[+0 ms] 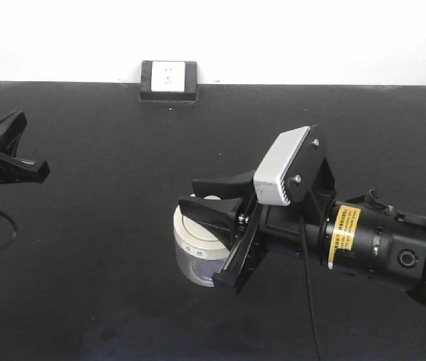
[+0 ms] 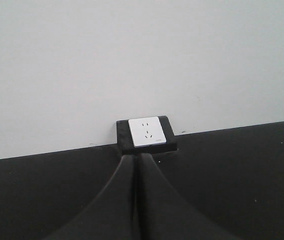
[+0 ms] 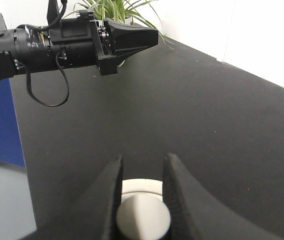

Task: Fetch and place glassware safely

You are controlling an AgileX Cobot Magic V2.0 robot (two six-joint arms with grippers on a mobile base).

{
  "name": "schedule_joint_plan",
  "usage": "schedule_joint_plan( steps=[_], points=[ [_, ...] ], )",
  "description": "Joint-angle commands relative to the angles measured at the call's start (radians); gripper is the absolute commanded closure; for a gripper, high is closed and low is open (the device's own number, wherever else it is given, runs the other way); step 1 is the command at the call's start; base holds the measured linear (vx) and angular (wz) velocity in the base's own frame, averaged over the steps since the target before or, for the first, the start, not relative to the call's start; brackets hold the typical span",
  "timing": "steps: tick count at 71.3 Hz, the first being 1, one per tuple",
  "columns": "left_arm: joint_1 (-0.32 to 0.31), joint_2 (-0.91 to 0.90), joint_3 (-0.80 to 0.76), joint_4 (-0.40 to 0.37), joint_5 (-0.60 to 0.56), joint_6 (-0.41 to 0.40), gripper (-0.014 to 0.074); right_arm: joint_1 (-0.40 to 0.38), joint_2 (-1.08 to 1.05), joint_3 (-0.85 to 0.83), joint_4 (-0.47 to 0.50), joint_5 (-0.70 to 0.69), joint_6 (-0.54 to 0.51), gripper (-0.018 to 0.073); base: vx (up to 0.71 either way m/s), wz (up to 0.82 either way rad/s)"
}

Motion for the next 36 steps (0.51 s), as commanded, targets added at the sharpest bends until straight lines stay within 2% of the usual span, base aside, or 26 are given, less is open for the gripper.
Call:
schedule_joint_plan(
  steps=[1, 36],
  points=[
    [-0.001, -0.027, -0.02, -0.018, -0.071, -0.003, 0.0594, -0.001, -0.032, -0.03, 0.04, -0.066, -0.009, 0.0559, 0.0, 0.0],
    [-0.001, -0.027, -0.02, -0.018, -0.071, -0.003, 0.0594, -0.001, -0.032, -0.03, 0.04, -0.066, -0.009, 0.0559, 0.0, 0.0]
  ],
)
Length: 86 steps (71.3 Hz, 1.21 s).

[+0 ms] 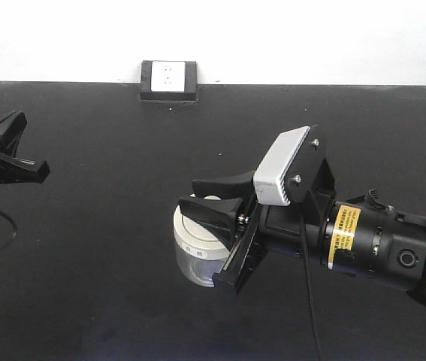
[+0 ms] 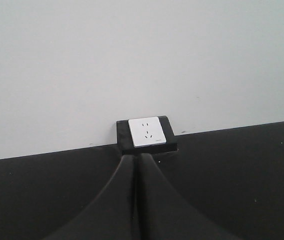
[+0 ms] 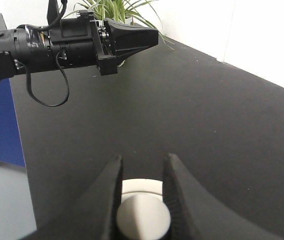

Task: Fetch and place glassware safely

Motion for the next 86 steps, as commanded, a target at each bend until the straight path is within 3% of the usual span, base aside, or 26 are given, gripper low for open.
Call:
schedule_joint_plan(
  steps=[1, 39, 53, 86],
  points=[
    [-0.001, -0.027, -0.02, -0.018, -0.071, -0.003, 0.0594, -0.001, -0.032, -0.03, 0.04, -0.066, -0.009, 0.0559, 0.0, 0.0],
    [-0.001, -0.027, -0.02, -0.018, -0.071, -0.003, 0.0594, -0.001, -0.032, -0.03, 0.047, -0.061, -0.009, 0.0559, 0.0, 0.0],
    [-0.001, -0.027, -0.02, -0.018, -0.071, -0.003, 0.0594, -0.001, -0.032, -0.03, 0.048, -0.068, 0.068, 0.0559, 0.0, 0.0],
    [-0.001, -0.027, -0.02, -0.018, -0.071, -0.003, 0.0594, -0.001, -0.032, -0.03, 0.048, -0.069, 0.07, 0.0559, 0.0, 0.0]
  ],
)
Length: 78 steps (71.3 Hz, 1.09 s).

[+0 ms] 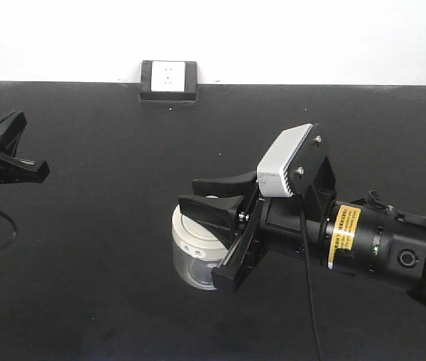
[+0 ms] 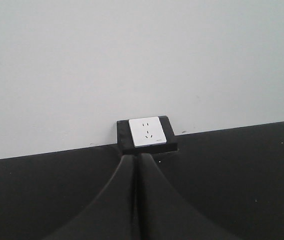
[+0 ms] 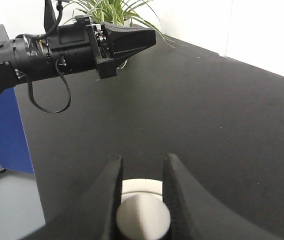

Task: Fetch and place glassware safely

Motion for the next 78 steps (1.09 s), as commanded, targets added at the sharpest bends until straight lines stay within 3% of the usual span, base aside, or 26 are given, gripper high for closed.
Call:
schedule_joint_plan(
  steps=[1, 11, 22, 38, 56, 78],
  points=[
    [-0.001, -0.027, -0.02, -0.018, -0.071, -0.003, 0.0594, -0.001, -0.032, -0.03, 0.044, -0.068, 0.003, 0.0559, 0.0, 0.0],
    [-0.001, -0.027, -0.02, -0.018, -0.071, -0.003, 0.0594, -0.002, -0.032, -0.03, 0.073, -0.058, 0.009, 0.0559, 0.0, 0.0],
    [-0.001, -0.027, -0.02, -0.018, -0.071, -0.003, 0.0594, -0.009, -0.029, -0.042, 0.173, 0.003, -0.042, 0.0559, 0.0, 0.0],
    [-0.001, -0.027, -0.02, -0.018, -0.071, -0.003, 0.0594, -0.14, 0.034, -0.095, 0.176, -0.032, -0.064, 0.0559, 0.0, 0.0],
    [-0.001, -0.027, -0.02, -0.018, -0.071, -0.003, 0.0594, -0.303, 0.189, -0.231, 0.054, -0.1, -0.062, 0.0559, 0.0, 0.0],
    [-0.001, -0.027, -0.02, -0.018, -0.071, -0.003, 0.0594, -0.322, 0.422, -0.441, -0.069, -0.147, -0.044, 0.0559, 0.0, 0.0]
  ],
)
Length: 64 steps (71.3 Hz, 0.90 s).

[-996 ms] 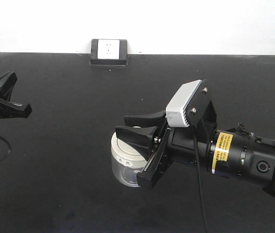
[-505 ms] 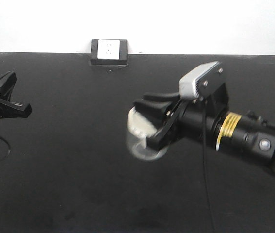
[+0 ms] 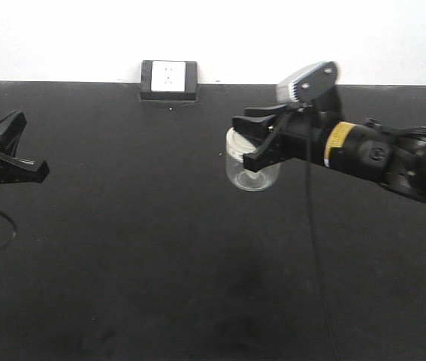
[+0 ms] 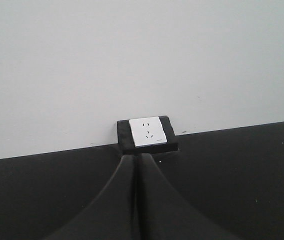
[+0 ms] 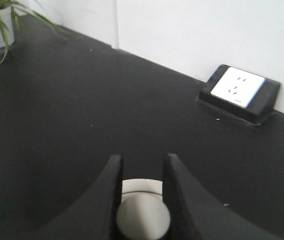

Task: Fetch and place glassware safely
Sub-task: 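Extend the right arm forward, carrying the jar over the countertop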

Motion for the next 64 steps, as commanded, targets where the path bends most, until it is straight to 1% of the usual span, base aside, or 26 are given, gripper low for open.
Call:
schedule_joint_plan(
  steps=[1, 14, 21, 28, 44, 53, 64],
  points=[
    [-0.001, -0.027, -0.02, -0.018, -0.071, -0.003, 0.0594, -0.004, 0.021, -0.083, 0.015, -0.113, -0.001, 0.0559, 0.0, 0.0],
    [-0.001, -0.027, -0.02, -0.018, -0.071, -0.003, 0.0594, -0.004, 0.13, -0.135, 0.02, -0.145, -0.034, 0.0559, 0.0, 0.0],
    [-0.001, -0.027, -0.02, -0.018, -0.071, -0.003, 0.0594, -0.004, 0.179, -0.145, 0.049, -0.146, -0.065, 0.0559, 0.0, 0.0],
    [-0.001, -0.027, -0.02, -0.018, -0.071, -0.003, 0.0594, -0.004, 0.22, -0.146, 0.1, -0.16, -0.116, 0.0559, 0.0, 0.0],
    [-0.001, -0.027, -0.02, -0.018, -0.071, -0.003, 0.0594, -0.004, 0.288, -0.146, 0.134, -0.189, -0.219, 0.0559, 0.0, 0.0],
    [-0.001, -0.027, -0.02, -0.018, -0.071, -0.003, 0.0594, -0.004, 0.316, -0.146, 0.134, -0.218, -0.221, 0.0559, 0.0, 0.0],
    [-0.001, -0.027, -0.02, -0.018, -0.071, -0.003, 0.0594, -0.004, 0.336, -0.146, 0.134, -0.222, -0.229, 0.0559, 0.0, 0.0]
  ],
)
